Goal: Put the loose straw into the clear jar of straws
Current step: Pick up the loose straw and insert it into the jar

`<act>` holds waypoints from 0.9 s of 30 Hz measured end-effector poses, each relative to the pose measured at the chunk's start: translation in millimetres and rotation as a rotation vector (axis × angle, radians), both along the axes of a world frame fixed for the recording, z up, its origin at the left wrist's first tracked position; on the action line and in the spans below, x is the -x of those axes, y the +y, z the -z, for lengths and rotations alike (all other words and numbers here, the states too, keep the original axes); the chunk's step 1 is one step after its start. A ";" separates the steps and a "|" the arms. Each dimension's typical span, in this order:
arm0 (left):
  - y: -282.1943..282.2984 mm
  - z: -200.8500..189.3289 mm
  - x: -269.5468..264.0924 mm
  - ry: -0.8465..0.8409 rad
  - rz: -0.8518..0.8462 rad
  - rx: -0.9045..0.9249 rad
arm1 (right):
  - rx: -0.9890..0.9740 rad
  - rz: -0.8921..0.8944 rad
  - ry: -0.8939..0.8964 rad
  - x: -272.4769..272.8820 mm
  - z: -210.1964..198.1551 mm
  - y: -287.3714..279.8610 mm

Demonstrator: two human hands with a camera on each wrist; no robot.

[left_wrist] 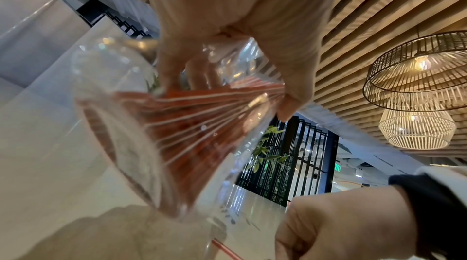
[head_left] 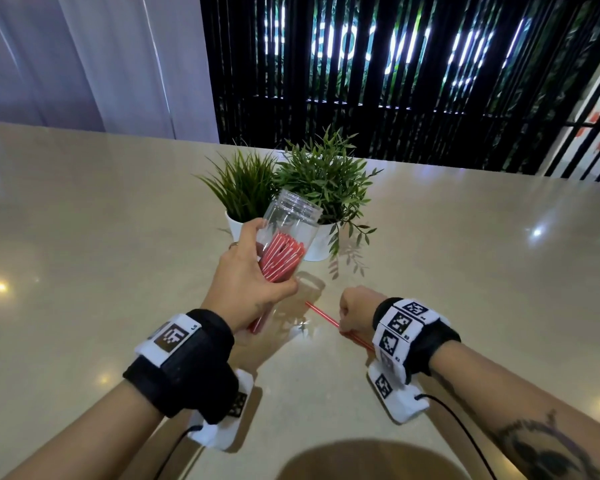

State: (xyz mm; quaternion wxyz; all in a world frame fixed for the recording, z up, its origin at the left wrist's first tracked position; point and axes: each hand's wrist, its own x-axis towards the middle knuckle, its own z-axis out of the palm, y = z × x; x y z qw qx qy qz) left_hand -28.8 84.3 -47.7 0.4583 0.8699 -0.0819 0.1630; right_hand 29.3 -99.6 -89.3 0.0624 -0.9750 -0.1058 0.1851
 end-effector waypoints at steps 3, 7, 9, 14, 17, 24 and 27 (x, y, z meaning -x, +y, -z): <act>0.5 1.8 -2.7 0.017 -0.005 0.007 | -0.049 0.003 0.054 -2.2 2.5 -2.1; -2.1 2.7 -4.3 0.026 -0.004 0.010 | -0.035 -0.013 0.068 1.4 3.8 -1.6; -4.5 1.7 -4.2 0.021 0.002 0.007 | -0.037 -0.032 0.060 4.0 -0.3 -1.9; -8.8 -2.7 -6.2 -0.007 0.026 0.028 | -0.297 -0.003 -0.124 -0.3 -33.3 -19.4; -13.2 -6.5 -5.5 -0.038 0.055 0.049 | -0.604 0.050 -0.239 4.6 -58.0 -36.0; -35.2 -13.7 -3.8 -0.077 0.166 0.152 | -1.208 0.142 -0.599 18.5 -145.4 -58.7; -45.8 -14.0 -3.4 -0.130 0.186 0.184 | -1.308 0.091 -0.677 23.7 -182.6 -52.3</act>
